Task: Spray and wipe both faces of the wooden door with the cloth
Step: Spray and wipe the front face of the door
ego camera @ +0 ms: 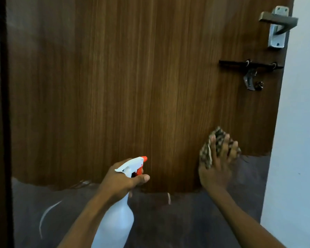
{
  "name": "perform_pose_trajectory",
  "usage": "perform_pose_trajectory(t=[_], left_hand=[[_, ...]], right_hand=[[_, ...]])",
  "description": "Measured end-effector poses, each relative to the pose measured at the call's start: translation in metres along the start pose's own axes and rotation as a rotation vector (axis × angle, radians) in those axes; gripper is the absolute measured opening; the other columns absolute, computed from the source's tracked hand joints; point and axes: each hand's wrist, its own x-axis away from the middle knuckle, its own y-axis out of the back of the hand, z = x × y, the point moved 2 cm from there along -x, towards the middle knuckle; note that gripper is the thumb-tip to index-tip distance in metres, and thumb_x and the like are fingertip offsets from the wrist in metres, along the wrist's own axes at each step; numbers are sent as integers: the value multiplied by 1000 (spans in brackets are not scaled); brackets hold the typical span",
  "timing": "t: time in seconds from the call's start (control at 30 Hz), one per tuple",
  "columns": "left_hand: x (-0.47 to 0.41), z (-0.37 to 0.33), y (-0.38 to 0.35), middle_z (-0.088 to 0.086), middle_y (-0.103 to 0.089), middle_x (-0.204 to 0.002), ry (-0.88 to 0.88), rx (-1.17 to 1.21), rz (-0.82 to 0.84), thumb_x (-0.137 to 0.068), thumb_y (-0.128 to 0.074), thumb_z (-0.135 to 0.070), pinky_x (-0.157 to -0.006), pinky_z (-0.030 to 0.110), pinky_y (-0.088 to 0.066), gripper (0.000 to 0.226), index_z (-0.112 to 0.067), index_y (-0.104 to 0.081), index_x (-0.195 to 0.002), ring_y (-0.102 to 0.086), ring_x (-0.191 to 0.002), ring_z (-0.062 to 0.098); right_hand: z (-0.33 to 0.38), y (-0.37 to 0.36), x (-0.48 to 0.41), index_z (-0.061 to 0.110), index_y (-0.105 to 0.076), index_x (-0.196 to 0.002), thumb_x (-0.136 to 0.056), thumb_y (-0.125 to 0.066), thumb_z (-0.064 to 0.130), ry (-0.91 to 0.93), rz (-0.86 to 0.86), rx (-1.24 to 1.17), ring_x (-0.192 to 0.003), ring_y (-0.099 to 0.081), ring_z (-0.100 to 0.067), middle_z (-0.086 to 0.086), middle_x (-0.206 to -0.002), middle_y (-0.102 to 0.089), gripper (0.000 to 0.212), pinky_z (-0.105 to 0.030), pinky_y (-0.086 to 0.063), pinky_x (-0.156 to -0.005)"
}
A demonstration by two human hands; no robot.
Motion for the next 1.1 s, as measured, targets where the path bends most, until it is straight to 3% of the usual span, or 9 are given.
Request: perform_pose_trajectory(t=[0.07, 0.27, 0.4, 0.57, 0.67, 0.77, 0.83, 0.97, 1.1], left_hand=[[1, -4, 5, -28, -46, -96, -9, 18, 6, -77, -72, -30, -65, 8, -40, 44, -46, -42, -105, -50, -89, 2], [-4, -16, -27, -17, -51, -108, -64, 60, 72, -79, -71, -28, -75, 24, -44, 44, -55, -39, -92, -50, -86, 9], [-10, -27, -67, -18, -48, -111, -85, 77, 104, -77, -71, -31, -83, 26, -45, 43, -50, -38, -97, -49, -97, 8], [-7, -32, -92, -32, -44, -99, -115, 101, 153, -78, -71, -33, -75, 13, -42, 45, -56, -35, -92, -51, -93, 1], [-9, -26, -103, -29, -49, -94, -74, 142, 132, -76, -72, -33, -55, 7, -43, 38, -50, -42, -93, -54, -77, 6], [-12, -28, -129, -23, -54, -103, -50, 159, 166, -73, -73, -37, -58, 12, -47, 44, -48, -44, -103, -58, -79, 13], [-13, -32, -153, -20, -56, -103, -29, 171, 190, -74, -74, -34, -65, 14, -49, 44, -47, -43, -103, -58, -82, 12], [-11, -36, -193, -10, -53, -116, 17, 164, 212, -74, -73, -39, -82, 30, -51, 44, -43, -42, -105, -58, -99, 21], [1, -45, -218, -14, -51, -108, -18, 169, 225, -76, -72, -36, -71, 20, -50, 40, -50, -39, -93, -58, -89, 17]], right_hand=[[45, -1, -26, 23, -23, -158, -96, -39, 42, 7, -18, -24, -150, -4, -46, -18, -165, -9, 67, -67, -11, -117], [27, -20, 56, 32, -36, -153, -94, -54, 48, 648, 53, 44, -149, -19, -40, -10, -162, -26, 63, -66, -23, -114], [-66, -8, 65, 31, -12, -159, -87, -52, 45, 394, 89, 99, -150, -9, -46, -13, -166, -6, 84, -70, -20, -113], [-47, 8, -26, 34, -5, -158, -99, -34, 45, -108, -50, -33, -152, 0, -40, -11, -167, -5, 67, -67, -24, -113], [-26, -10, -15, 26, -19, -158, -97, -43, 46, 247, 6, 13, -151, -5, -43, -16, -165, -12, 68, -65, -9, -119], [-72, -13, 31, 29, -19, -157, -95, -55, 49, 680, 81, 96, -151, -9, -42, -12, -164, -15, 74, -66, -13, -117], [-125, -7, 44, 30, -17, -158, -99, -49, 46, 734, 101, 154, -151, -11, -42, -10, -165, -12, 69, -68, -19, -115], [-175, 17, 7, 36, 4, -158, -92, -49, 35, 237, 115, 62, -151, -9, -43, -15, -166, -7, 84, -67, -23, -114], [-137, 28, -43, 50, 11, -152, -96, -49, 34, -176, -4, -136, -152, -11, -35, -11, -166, -12, 84, -53, -14, -123]])
